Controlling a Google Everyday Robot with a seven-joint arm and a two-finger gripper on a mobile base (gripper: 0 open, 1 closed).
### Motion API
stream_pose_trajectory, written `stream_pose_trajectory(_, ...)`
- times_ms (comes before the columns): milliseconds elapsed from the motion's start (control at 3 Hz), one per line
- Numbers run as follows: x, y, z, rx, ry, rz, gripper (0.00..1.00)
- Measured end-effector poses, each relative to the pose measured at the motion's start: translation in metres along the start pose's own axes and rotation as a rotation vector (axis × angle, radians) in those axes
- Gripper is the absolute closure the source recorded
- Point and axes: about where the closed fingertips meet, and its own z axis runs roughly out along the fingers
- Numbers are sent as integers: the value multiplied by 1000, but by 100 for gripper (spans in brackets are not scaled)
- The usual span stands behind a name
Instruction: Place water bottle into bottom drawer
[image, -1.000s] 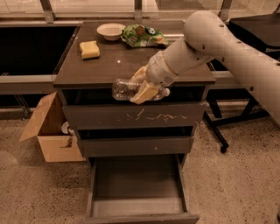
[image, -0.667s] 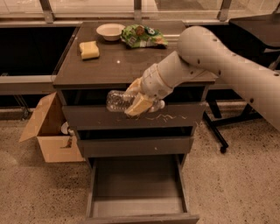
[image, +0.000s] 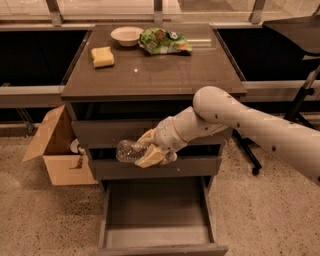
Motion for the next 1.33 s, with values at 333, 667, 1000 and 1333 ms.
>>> stream_pose_trajectory(333,0,0,0,0,0,0,100)
stream_pose_trajectory(667,20,10,20,-21,10,47,100)
stream_pose_trajectory(1000,54,34,47,-17,2,101,100)
stream_pose_trajectory(1333,90,59,77,3,36,152,100)
